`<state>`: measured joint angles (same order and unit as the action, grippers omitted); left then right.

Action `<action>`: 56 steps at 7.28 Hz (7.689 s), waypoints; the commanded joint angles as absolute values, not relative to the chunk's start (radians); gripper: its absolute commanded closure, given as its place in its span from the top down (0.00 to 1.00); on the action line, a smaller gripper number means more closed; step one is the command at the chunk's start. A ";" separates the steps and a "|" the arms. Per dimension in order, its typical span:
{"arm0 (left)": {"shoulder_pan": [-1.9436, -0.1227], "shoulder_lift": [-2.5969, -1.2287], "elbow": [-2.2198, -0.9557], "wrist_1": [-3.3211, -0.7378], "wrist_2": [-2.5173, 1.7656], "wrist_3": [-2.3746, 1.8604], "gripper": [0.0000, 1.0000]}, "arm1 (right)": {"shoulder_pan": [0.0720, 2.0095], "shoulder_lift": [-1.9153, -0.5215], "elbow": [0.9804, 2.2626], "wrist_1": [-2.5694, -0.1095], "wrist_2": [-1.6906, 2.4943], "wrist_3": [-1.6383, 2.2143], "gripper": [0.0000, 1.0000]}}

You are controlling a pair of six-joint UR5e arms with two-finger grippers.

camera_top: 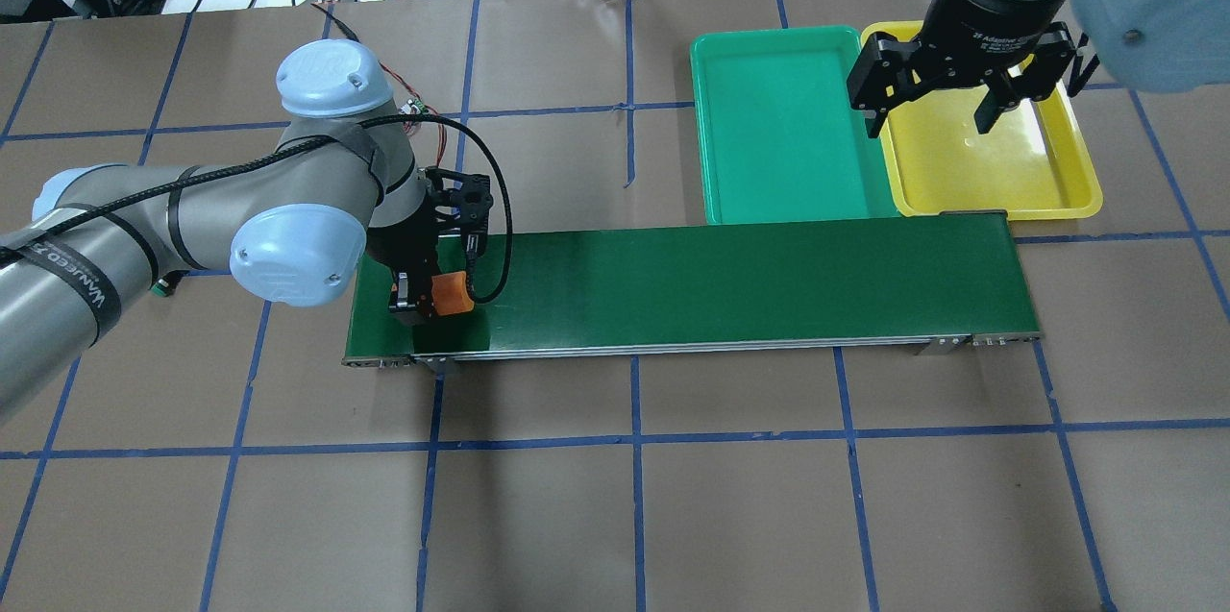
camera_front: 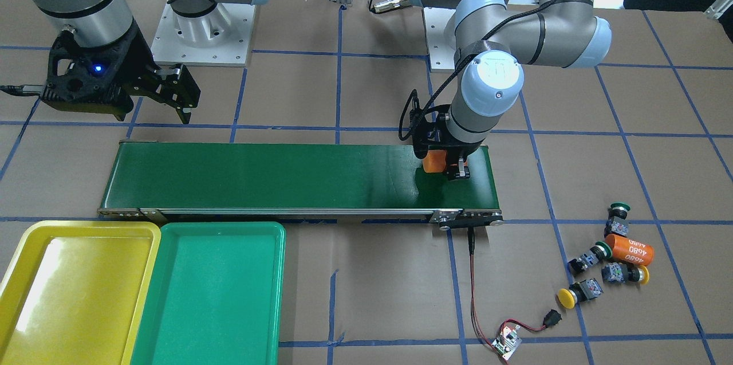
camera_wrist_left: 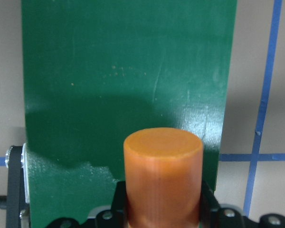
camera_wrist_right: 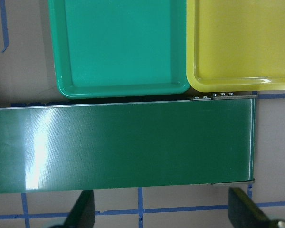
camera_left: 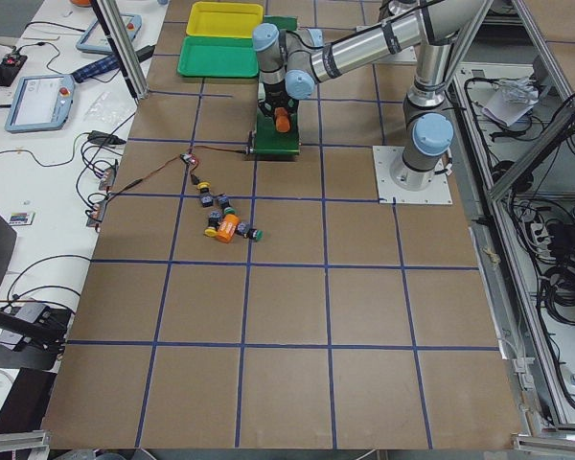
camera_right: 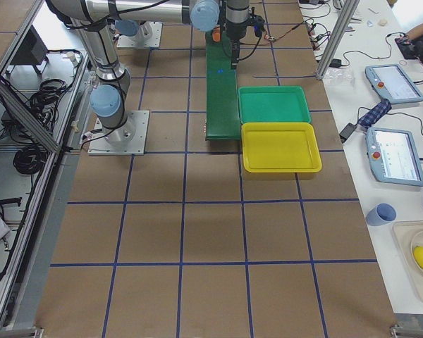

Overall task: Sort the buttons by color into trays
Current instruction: 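Release the orange cylinder on the belt and raise the left gripper, then grasp the yellow-capped button with the left gripper while the right gripper moves over the belt, then place the yellow-capped button on the belt and open the left gripper, then grasp the green-capped button with the left gripper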

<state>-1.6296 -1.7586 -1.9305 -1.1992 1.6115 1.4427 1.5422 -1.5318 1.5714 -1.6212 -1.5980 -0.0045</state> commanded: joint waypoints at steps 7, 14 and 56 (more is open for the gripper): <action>-1.427 -1.954 -1.536 -1.216 1.627 1.505 1.00 | 1.545 -1.558 1.571 -1.638 -1.605 -0.002 1.00; -1.229 -2.252 -1.424 -1.055 1.624 1.629 1.00 | 1.537 -1.482 1.566 -1.505 -1.600 0.000 1.00; -1.227 -2.115 -1.540 -1.169 1.545 1.776 1.00 | 1.511 -1.450 2.037 -2.134 -1.572 -1.533 0.94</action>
<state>-1.2663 -2.0513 -1.5539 -1.1639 1.5456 1.6784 1.5115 -1.4502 2.0376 -2.1338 -1.5700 -1.5727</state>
